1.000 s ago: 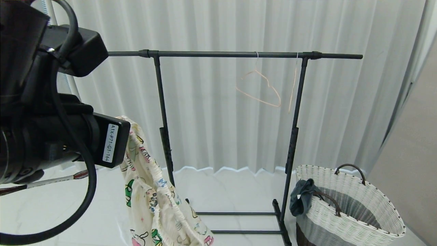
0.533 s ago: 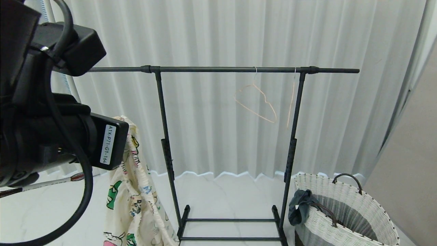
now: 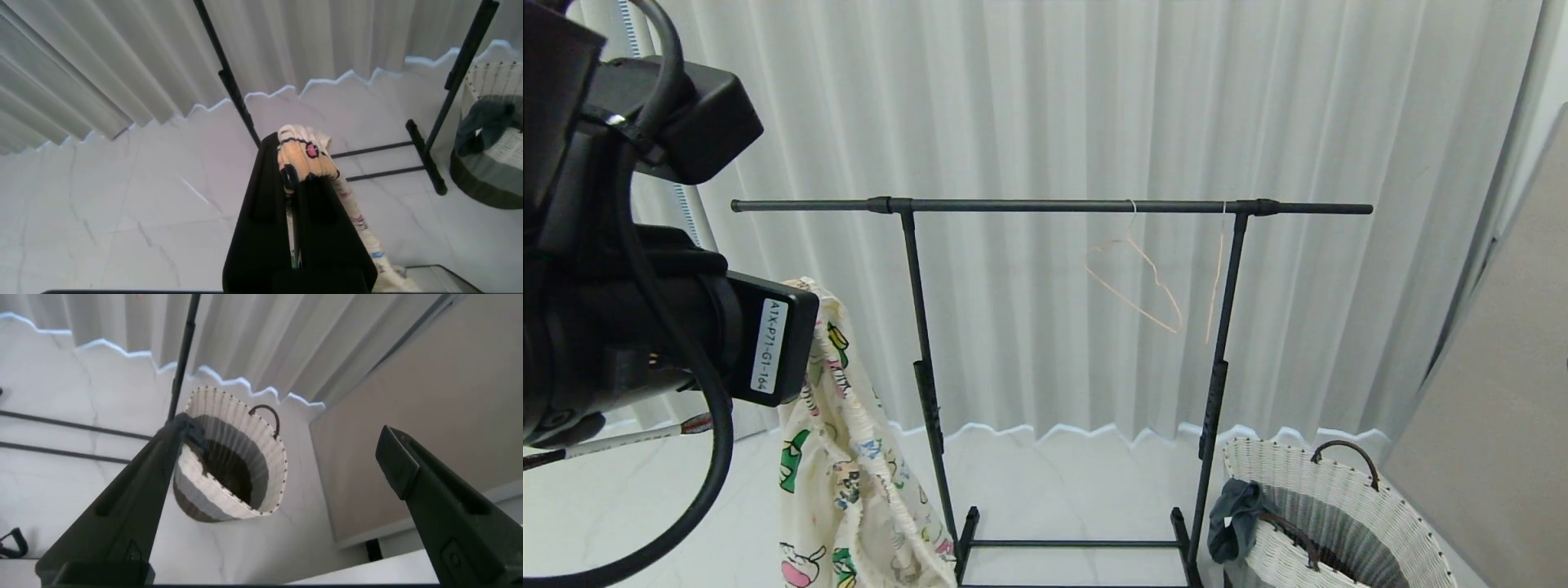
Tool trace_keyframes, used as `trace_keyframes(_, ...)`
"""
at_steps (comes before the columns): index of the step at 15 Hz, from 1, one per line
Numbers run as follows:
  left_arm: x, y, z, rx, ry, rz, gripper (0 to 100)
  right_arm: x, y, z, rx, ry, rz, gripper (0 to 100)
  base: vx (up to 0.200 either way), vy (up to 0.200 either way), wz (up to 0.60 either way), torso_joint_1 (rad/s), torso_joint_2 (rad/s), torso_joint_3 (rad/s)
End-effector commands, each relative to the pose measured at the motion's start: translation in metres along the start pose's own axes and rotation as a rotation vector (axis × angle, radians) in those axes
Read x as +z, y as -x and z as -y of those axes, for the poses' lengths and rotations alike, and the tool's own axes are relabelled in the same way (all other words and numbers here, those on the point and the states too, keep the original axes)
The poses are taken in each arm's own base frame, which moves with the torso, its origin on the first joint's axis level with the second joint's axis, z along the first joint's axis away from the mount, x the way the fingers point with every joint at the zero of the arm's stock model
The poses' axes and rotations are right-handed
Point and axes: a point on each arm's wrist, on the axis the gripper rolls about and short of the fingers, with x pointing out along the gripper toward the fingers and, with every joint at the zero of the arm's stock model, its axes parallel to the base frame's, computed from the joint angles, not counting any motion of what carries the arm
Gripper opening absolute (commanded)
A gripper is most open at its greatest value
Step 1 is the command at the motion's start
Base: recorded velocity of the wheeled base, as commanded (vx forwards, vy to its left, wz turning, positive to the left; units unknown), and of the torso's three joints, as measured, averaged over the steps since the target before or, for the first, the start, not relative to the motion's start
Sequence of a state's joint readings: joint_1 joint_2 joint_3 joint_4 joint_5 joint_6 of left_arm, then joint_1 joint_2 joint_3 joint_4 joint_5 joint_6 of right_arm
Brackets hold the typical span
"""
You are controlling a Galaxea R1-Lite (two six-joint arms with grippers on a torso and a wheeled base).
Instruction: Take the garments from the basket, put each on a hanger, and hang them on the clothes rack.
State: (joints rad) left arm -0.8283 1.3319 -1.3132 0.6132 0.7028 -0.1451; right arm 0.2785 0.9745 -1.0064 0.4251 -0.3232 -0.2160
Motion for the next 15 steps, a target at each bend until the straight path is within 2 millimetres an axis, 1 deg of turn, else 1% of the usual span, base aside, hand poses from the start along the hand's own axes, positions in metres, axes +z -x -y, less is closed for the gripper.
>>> trace_keyframes(1, 0.000, 0.000, -0.001, 0.004, 0.003, -0.001, 0, 0.000, -0.001, -0.001, -0.001, -0.001, 0.003, 100, 0.000, 0.000, 0.00, 0.119, -0.22, -0.119)
trace_keyframes(2, 0.000, -0.001, -0.001, 0.006, 0.004, -0.002, 0, 0.000, -0.003, -0.001, -0.003, -0.005, 0.016, 100, 0.000, 0.000, 0.00, 0.056, -0.13, -0.066)
trace_keyframes(6, 0.000, -0.001, -0.002, 0.010, 0.006, -0.003, 0, -0.001, -0.009, -0.004, 0.004, -0.019, 0.069, 100, 0.200, 0.000, 0.00, 0.017, -0.04, -0.017)
trace_keyframes(11, 0.000, -0.002, -0.002, 0.012, 0.006, -0.005, 0, -0.002, -0.009, -0.004, 0.012, -0.018, 0.066, 100, 0.200, 0.000, 0.00, 0.012, 0.00, -0.002)
trace_keyframes(15, -0.001, -0.002, -0.001, 0.011, 0.002, -0.008, 0, -0.007, -0.012, -0.006, 0.016, -0.013, 0.048, 100, 0.200, 0.000, 0.00, -0.001, 0.00, 0.004)
